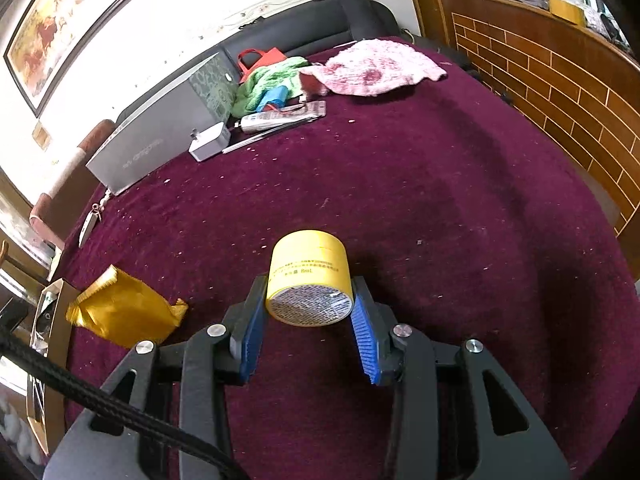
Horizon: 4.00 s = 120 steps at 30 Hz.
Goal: Organize objects
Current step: 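Lift the cracker packet with the left gripper while the right holds the tape roll, then carry the cracker packet and tape roll over the cardboard tray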
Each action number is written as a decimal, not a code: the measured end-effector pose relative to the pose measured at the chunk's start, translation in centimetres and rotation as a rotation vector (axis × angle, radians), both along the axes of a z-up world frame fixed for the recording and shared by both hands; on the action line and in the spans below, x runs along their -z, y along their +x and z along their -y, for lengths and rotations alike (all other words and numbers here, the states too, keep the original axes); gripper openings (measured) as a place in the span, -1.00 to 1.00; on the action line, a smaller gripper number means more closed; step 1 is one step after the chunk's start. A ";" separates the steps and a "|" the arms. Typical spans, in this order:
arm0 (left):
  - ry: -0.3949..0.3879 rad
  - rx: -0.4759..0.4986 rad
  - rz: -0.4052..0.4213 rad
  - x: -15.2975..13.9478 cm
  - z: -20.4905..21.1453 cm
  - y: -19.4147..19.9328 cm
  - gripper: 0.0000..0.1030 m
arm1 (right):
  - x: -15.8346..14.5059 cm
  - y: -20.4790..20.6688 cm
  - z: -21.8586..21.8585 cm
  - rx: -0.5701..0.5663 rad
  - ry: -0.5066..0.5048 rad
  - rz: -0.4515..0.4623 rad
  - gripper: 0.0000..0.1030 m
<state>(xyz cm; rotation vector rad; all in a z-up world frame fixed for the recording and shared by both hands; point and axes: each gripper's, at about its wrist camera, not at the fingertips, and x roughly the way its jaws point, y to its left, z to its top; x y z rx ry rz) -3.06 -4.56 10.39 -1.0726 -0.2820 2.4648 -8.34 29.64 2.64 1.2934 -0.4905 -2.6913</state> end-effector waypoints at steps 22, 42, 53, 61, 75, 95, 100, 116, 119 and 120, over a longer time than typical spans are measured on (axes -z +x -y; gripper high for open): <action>-0.176 0.341 -0.003 6.9 -17.0 -2.4 0.17 | 0.9 1.4 0.1 -0.017 -0.154 0.010 -0.26; -0.084 0.323 -0.002 4.1 -12.2 1.7 -0.99 | 0.6 1.8 1.1 -0.007 -0.081 -0.004 -0.26; -0.194 0.651 0.022 6.0 -15.7 -1.4 0.23 | 0.9 1.6 -0.1 -0.009 -0.171 0.010 -0.26; -0.406 0.711 -0.082 8.0 -22.5 1.7 0.73 | 1.1 1.3 -0.5 -0.013 -0.202 0.011 -0.27; -0.218 0.449 -0.012 4.8 -13.6 5.1 0.07 | 0.7 1.6 0.8 -0.041 -0.083 -0.004 -0.26; -0.199 -0.099 -0.036 1.8 12.9 12.3 0.09 | -3.9 6.6 9.1 -0.187 -0.175 0.005 -0.26; -0.213 -0.183 0.005 3.6 16.9 12.8 0.09 | -5.5 8.9 16.8 -0.338 -0.217 0.014 -0.26; -0.192 -0.168 0.035 6.5 18.3 12.6 0.11 | -3.0 12.3 36.3 -0.625 -0.015 0.102 -0.25; -0.182 -0.167 0.032 6.6 18.4 12.5 0.13 | -2.3 12.1 37.4 -0.615 0.044 0.092 -0.25; -0.180 -0.168 0.031 6.6 18.5 12.5 0.15 | -2.2 12.0 37.7 -0.610 0.067 0.082 -0.25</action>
